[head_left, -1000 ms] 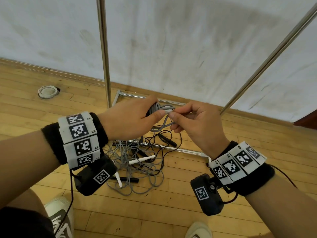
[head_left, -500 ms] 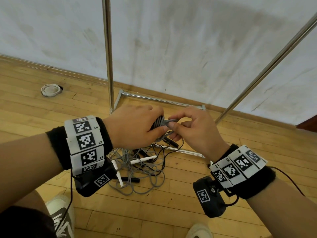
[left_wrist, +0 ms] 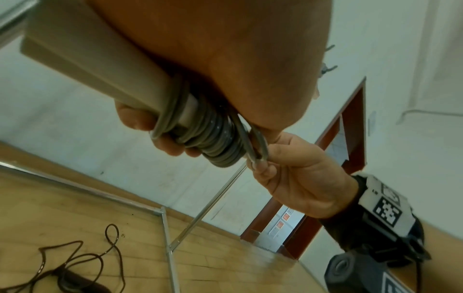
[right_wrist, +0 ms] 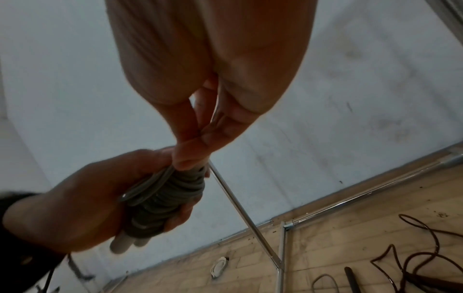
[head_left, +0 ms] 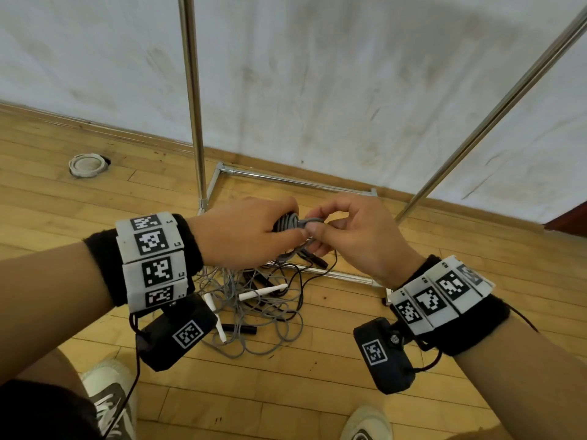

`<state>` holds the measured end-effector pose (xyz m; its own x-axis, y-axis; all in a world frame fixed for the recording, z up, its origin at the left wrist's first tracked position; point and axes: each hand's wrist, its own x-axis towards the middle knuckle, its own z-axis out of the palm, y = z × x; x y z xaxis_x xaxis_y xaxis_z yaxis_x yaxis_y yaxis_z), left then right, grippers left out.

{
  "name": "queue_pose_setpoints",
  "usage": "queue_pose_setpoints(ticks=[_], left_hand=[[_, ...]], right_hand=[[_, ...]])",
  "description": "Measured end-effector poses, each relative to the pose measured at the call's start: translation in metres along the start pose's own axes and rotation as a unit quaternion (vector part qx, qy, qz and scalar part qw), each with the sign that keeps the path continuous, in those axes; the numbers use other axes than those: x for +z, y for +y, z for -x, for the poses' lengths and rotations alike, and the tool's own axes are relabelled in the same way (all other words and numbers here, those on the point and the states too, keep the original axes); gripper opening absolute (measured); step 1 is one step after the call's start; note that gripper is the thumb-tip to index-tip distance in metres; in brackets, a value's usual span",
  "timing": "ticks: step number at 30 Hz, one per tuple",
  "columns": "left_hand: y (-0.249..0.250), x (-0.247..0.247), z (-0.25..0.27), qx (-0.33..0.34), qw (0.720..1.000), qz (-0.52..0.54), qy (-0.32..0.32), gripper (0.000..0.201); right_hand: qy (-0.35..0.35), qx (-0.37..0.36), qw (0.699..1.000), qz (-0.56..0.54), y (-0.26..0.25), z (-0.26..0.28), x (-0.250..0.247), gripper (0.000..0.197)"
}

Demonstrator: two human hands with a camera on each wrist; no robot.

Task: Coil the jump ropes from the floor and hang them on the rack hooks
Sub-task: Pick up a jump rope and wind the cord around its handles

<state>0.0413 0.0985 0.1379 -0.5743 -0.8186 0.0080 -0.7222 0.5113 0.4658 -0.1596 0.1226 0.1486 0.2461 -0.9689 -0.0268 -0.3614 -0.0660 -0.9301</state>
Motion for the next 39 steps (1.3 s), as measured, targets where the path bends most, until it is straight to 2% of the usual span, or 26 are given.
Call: queue_pose_setpoints(ticks=[4,7,11,13,16,20,24,28,31,33,35,39], left_hand=[[-0.001,-0.005,-0.001,-0.030,0.995,0.094,-0.025,0.038],[0.000,-0.004,0.001,-0.021,0.994,0.108,-0.027,0.034],[0.003,-0.004,0.004,-0.010,0.995,0.093,-0.021,0.047],[0.003,-0.004,0.004,-0.011,0.996,0.083,-0.012,0.047],[0.003,-0.004,0.003,-0.013,0.999,0.035,0.026,0.041],[0.004,-0.006,0.002,0.024,0.992,-0.101,0.072,0.040],[0.006,-0.004,0.003,0.057,0.980,-0.169,0.084,0.049],[0.007,-0.003,0.005,0.063,0.977,-0.180,0.090,0.052],[0.004,-0.006,0.004,0.062,0.985,-0.143,0.070,0.061],[0.002,-0.010,0.003,0.057,0.991,-0.109,0.052,0.066],[0.001,-0.014,0.001,0.047,0.997,-0.045,0.038,0.059],[-0.003,-0.017,-0.005,0.024,0.997,0.061,0.037,0.035]], right_hand=[[-0.036,-0.026,0.998,-0.047,0.001,0.000,-0.009,0.023],[-0.010,-0.042,0.999,-0.011,0.003,0.001,-0.010,0.020],[0.021,-0.056,0.998,0.005,0.007,-0.001,-0.010,0.014],[0.037,-0.073,0.996,0.032,0.009,0.000,-0.008,0.014],[0.058,-0.078,0.995,0.032,0.008,0.001,-0.003,0.014],[0.033,-0.020,0.998,-0.048,0.004,-0.001,-0.005,0.012],[0.004,0.005,1.000,0.002,0.003,-0.002,-0.006,0.009],[-0.011,-0.001,0.999,0.046,0.003,-0.004,-0.008,0.007],[-0.001,-0.004,0.998,0.059,0.005,-0.004,-0.004,0.012],[0.020,0.004,1.000,0.023,0.005,-0.004,-0.002,0.013],[0.043,-0.009,0.999,0.001,0.004,-0.005,-0.004,0.014],[0.078,-0.067,0.992,0.070,-0.001,-0.010,-0.010,0.020]])
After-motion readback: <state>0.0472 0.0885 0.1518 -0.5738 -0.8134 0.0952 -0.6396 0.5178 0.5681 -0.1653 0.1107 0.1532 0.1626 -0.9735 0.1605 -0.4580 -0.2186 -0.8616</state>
